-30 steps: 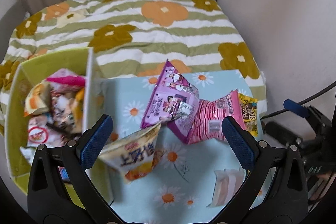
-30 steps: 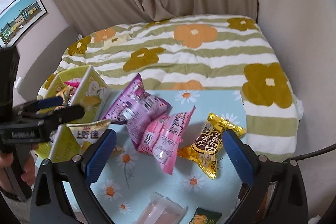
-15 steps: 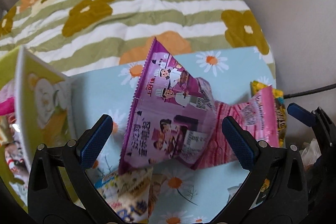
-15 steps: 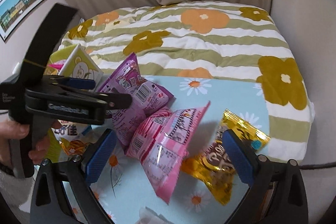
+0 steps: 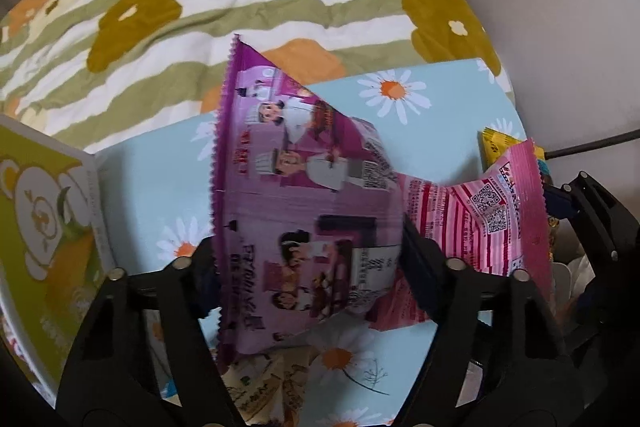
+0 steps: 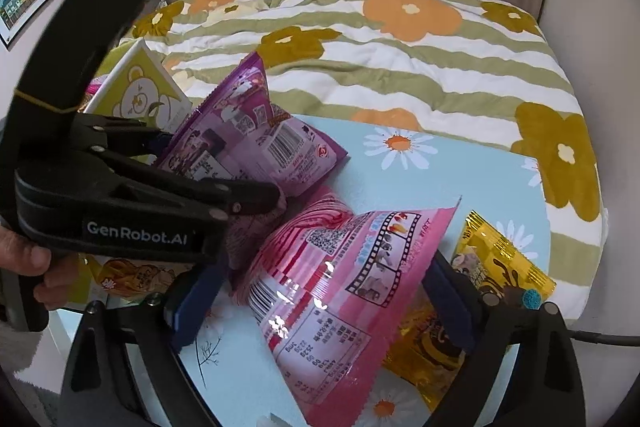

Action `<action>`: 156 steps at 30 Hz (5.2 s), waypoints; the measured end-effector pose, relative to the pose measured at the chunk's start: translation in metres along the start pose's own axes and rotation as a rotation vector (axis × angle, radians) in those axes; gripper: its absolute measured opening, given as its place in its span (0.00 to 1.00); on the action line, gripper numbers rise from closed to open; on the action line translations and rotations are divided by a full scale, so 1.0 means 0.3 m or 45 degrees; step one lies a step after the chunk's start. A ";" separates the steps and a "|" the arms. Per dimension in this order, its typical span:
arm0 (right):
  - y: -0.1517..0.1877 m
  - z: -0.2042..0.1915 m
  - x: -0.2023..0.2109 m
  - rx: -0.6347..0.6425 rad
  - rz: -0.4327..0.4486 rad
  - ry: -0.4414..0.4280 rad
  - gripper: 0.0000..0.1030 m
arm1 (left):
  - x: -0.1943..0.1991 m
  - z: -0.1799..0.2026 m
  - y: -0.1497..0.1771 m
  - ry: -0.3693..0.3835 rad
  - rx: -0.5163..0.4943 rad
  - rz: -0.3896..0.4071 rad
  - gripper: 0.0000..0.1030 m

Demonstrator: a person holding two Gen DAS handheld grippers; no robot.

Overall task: Organize snacks
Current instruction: 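Grasp the purple cartoon bag with the left tool while the right tool grasps the pink bag, then carry both bags over the yellow box and release them inside, then move both tools toward the white pack and green cracker packet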

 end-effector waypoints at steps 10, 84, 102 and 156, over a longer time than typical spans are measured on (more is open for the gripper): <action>-0.016 -0.013 -0.050 0.038 -0.067 0.015 0.91 | 0.038 -0.047 0.015 -0.019 0.044 0.026 0.59; -0.232 -0.936 0.230 -0.057 0.213 -0.006 0.66 | 0.714 -1.010 0.708 -0.093 0.361 0.434 0.95; -0.422 -1.007 0.085 -0.194 0.226 -0.019 0.71 | 0.757 -1.028 0.743 -0.056 0.321 0.463 0.95; 0.638 -0.022 0.588 -0.411 0.259 0.433 0.98 | 0.410 0.398 0.692 0.088 -0.061 0.300 0.95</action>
Point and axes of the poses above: each gripper's, at about its wrist camera, not at the fingertips, and x roughly against the way its jaws point, z to its right, y to its underside, the point moved 7 cm from there along -x, roughly the way its jaws point, and after that the axes turned 7 degrees about -z, right-handed, at the moved point
